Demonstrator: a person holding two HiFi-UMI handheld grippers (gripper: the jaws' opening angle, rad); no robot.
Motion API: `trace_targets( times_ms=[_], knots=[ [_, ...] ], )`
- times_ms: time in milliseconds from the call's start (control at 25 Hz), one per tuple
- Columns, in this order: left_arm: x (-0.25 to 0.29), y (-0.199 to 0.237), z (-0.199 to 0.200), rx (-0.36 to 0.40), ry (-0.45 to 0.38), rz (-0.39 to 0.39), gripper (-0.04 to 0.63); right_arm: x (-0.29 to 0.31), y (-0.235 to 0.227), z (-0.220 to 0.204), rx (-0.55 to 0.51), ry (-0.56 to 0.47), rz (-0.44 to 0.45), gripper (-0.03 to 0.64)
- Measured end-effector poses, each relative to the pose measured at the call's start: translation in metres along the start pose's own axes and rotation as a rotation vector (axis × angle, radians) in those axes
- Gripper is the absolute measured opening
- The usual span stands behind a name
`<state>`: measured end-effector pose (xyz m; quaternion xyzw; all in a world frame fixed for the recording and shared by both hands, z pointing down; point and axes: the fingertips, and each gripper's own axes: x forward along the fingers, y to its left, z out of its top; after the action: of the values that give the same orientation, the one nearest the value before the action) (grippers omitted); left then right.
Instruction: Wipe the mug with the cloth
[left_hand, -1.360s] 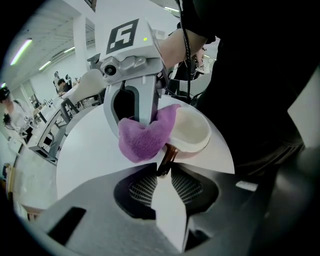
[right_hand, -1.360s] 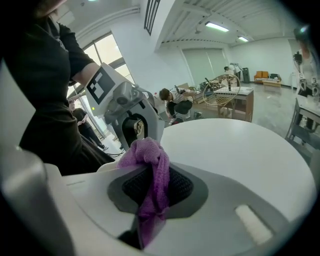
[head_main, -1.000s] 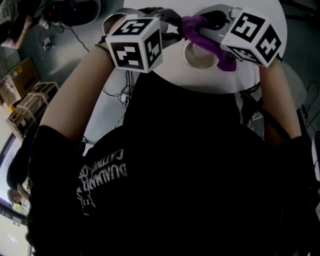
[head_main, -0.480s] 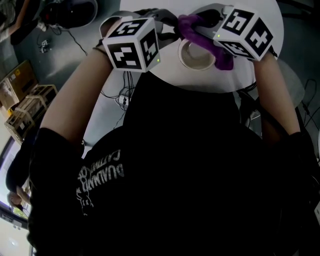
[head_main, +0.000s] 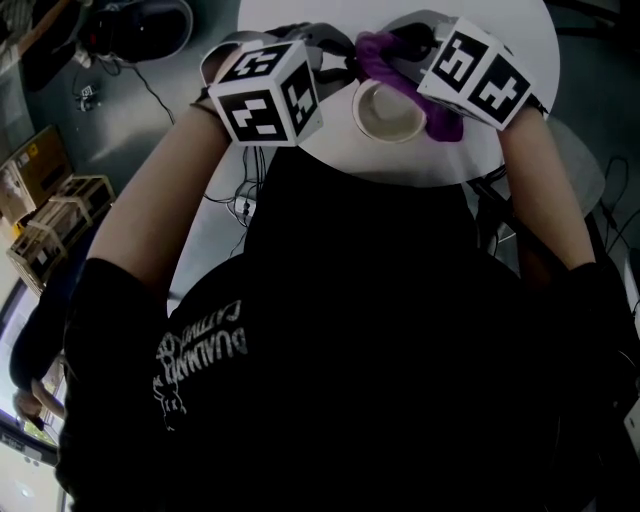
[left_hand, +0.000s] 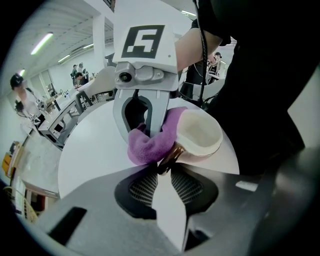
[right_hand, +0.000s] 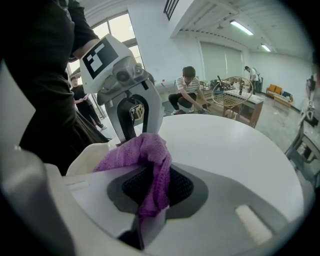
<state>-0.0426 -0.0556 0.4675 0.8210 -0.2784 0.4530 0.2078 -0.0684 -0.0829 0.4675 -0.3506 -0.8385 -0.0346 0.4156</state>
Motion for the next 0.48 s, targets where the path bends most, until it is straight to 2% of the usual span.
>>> trace_targets(
  times_ms=[280,480],
  knots=[
    [0.0,-0.001,0.006,-0.005,0.007,0.014,0.081,-0.013,-0.001,-0.01,-0.061,0.022,-0.092,0.071],
    [-0.001,-0.007,0.004,-0.013,0.008,0.028,0.078,-0.021,0.004,-0.015,-0.041,0.019,-0.161,0.071]
  ],
)
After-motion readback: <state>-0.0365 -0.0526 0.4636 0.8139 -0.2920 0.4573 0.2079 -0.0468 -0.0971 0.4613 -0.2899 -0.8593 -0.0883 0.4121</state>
